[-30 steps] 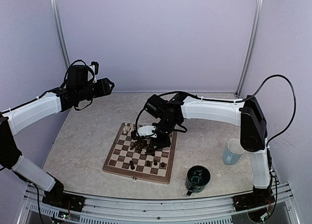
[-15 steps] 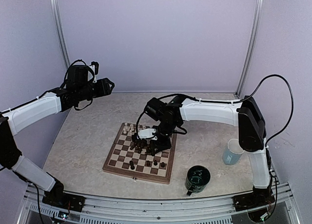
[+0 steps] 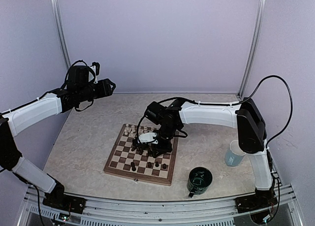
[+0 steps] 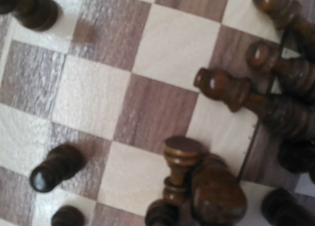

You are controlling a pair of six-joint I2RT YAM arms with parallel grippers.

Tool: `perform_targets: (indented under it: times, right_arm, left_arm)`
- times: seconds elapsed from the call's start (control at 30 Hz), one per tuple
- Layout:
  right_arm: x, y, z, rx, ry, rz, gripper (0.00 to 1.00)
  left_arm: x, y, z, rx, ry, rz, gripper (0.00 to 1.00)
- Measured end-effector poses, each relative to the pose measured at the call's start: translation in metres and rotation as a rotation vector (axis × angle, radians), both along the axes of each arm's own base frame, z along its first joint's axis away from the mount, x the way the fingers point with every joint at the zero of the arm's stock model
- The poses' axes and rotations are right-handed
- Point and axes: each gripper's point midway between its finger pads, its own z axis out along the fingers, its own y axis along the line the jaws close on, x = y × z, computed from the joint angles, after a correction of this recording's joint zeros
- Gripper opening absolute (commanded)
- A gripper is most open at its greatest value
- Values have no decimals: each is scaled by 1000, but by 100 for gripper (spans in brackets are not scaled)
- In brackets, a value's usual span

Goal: Set up the chess pieces on the board
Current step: Pick up the pawn from the chessboard, then place the pawn at d7.

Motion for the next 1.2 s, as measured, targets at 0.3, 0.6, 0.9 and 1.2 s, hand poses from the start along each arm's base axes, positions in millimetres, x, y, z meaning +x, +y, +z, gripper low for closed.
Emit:
perform_targets:
  times: [0.3, 0.6, 0.9, 1.2]
  right_arm:
    - [-1, -1, 0, 0, 5, 0, 6]
    - [-13, -13, 22, 11, 10, 6, 6]
    - [-22, 10, 58, 87, -17, 45, 6]
    - [-43, 50, 47, 102, 0, 117, 7]
  left_arm:
    - [0, 0, 0, 0, 0, 0, 65]
    - [0, -1, 0, -1, 1, -4, 65]
    - [1, -1, -2, 0, 6, -5, 65]
    - [1, -2, -2, -1, 5, -7, 65]
